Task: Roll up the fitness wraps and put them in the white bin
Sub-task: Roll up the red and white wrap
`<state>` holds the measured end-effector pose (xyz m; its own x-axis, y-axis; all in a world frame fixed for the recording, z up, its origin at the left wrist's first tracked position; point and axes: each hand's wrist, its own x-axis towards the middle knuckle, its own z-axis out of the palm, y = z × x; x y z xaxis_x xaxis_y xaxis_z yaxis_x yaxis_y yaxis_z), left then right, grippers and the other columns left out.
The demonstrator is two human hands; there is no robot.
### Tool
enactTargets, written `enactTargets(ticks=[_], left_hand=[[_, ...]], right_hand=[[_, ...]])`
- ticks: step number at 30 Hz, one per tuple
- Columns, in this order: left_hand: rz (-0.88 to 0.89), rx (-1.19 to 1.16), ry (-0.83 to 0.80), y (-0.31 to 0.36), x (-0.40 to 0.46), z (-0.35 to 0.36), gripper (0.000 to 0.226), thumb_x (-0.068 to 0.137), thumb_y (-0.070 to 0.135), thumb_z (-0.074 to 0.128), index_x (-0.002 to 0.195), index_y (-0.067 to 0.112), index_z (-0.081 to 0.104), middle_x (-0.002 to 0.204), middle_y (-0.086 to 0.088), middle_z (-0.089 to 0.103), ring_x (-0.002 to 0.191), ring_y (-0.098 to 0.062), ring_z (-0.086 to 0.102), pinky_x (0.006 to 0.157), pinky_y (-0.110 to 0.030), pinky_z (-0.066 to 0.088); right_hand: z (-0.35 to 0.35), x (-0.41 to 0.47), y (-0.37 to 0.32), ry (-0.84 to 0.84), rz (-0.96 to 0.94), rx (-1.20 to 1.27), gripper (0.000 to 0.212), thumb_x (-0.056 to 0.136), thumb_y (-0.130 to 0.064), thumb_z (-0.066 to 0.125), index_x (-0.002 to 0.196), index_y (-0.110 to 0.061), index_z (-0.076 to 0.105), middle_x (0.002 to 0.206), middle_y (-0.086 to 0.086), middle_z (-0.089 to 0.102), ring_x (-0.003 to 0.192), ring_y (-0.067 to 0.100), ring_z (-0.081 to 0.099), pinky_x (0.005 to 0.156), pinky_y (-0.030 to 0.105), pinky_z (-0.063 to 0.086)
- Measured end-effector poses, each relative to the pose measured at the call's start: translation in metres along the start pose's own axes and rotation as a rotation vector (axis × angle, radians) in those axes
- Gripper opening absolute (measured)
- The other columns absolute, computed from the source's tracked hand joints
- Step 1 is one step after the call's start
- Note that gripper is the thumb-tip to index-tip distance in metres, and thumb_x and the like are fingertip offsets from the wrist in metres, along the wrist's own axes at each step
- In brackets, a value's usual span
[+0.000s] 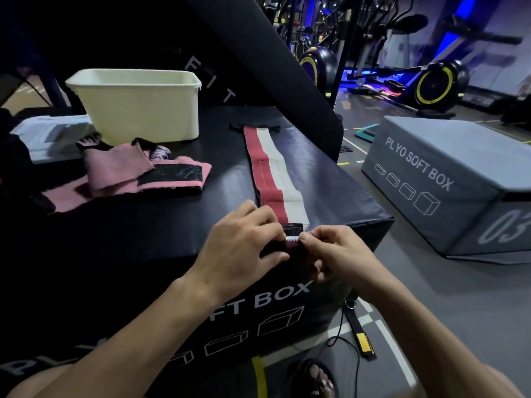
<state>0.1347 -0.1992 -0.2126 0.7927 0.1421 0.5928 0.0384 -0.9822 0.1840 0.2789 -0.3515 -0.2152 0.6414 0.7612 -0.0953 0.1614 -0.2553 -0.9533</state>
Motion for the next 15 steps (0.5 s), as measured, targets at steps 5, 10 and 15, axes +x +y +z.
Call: enactTargets(ticks=[5,10,15], left_hand=[[0.179,0.080,0.086,-0.009,-0.002,0.011,0.023,0.078,0.030,0.081,0.099,0.022,0.075,0.088,0.007,0.069,0.084,-0.021,0.062,0.071,-0.039,0.053],[0.246,0.061,0.107,-0.017,-0.001,0.014,0.020,0.083,0.029,0.080,0.098,0.017,0.075,0.084,0.005,0.071,0.080,-0.021,0.065,0.071,-0.040,0.053],[0.197,-0.058,0.084,-0.023,0.005,0.016,0.024,0.091,0.039,0.067,0.100,0.018,0.075,0.089,0.008,0.073,0.083,-0.017,0.064,0.077,-0.034,0.050]], right_hand=[[0.000,0.001,-0.007,-0.029,0.084,0.115,0.027,0.100,-0.026,0.064,0.087,-0.002,0.062,0.056,-0.001,0.053,0.043,0.014,0.052,0.044,0.025,0.046],[0.002,0.001,-0.008,0.037,0.022,0.122,0.029,0.096,-0.027,0.071,0.082,-0.003,0.061,0.058,0.004,0.055,0.043,0.012,0.049,0.044,0.025,0.045],[0.007,0.000,-0.003,0.225,-0.214,-0.129,0.033,0.090,-0.034,0.077,0.082,-0.009,0.058,0.070,0.004,0.071,0.048,0.017,0.061,0.050,0.032,0.052]])
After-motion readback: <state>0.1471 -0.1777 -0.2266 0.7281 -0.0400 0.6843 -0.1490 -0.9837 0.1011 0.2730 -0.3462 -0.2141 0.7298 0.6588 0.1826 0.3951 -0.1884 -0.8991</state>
